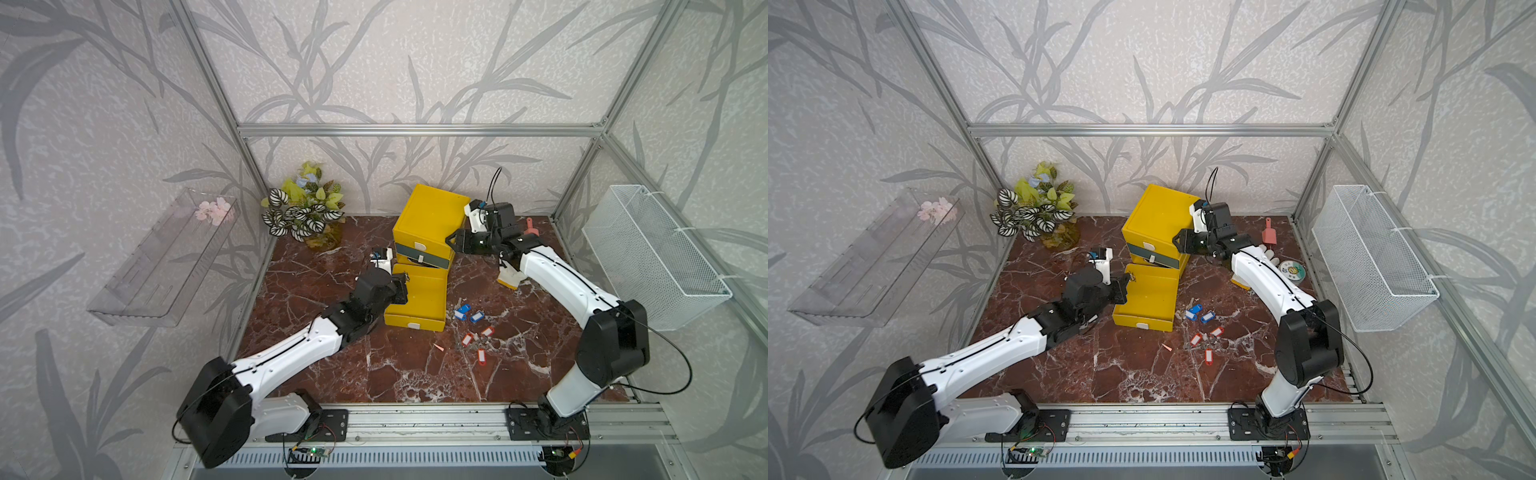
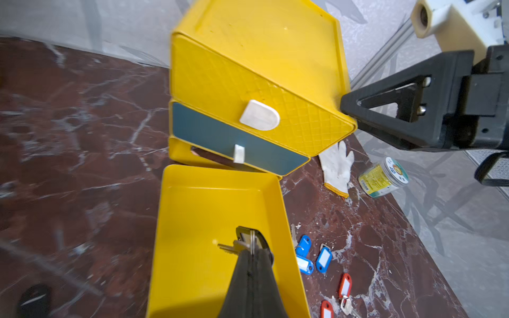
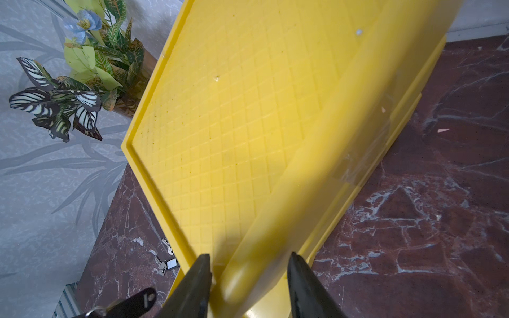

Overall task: Take the keys out of the drawer
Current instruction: Place the key at the center of the board.

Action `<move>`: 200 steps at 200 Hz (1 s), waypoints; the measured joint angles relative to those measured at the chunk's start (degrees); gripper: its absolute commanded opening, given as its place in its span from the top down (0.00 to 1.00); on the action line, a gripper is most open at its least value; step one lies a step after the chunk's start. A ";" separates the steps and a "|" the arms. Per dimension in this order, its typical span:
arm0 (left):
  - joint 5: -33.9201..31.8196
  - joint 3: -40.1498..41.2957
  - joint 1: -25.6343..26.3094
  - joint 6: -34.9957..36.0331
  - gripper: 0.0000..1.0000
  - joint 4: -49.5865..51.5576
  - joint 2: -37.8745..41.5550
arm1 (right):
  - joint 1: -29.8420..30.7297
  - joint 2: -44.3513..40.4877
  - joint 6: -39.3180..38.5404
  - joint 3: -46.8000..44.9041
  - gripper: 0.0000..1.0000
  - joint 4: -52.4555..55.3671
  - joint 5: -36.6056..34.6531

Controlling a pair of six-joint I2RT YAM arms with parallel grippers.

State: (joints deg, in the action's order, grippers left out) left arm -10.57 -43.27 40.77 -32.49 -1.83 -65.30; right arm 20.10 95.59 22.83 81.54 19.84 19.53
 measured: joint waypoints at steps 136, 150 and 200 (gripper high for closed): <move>-5.53 14.27 -10.51 -14.67 0.63 28.57 16.11 | -0.11 1.11 -1.81 4.07 0.46 5.57 -1.79; -4.07 13.90 -10.54 -14.69 0.64 30.60 16.15 | -0.11 1.14 -2.01 4.24 0.45 5.86 -2.10; 6.47 11.58 -10.45 -16.26 0.77 34.03 18.36 | -0.04 1.14 -2.75 4.57 0.45 6.34 -3.04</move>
State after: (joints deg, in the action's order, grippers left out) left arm -4.10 -31.68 30.33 -48.75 32.21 -46.94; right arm 20.05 96.73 20.08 86.11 26.17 16.49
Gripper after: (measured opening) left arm 0.240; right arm 0.548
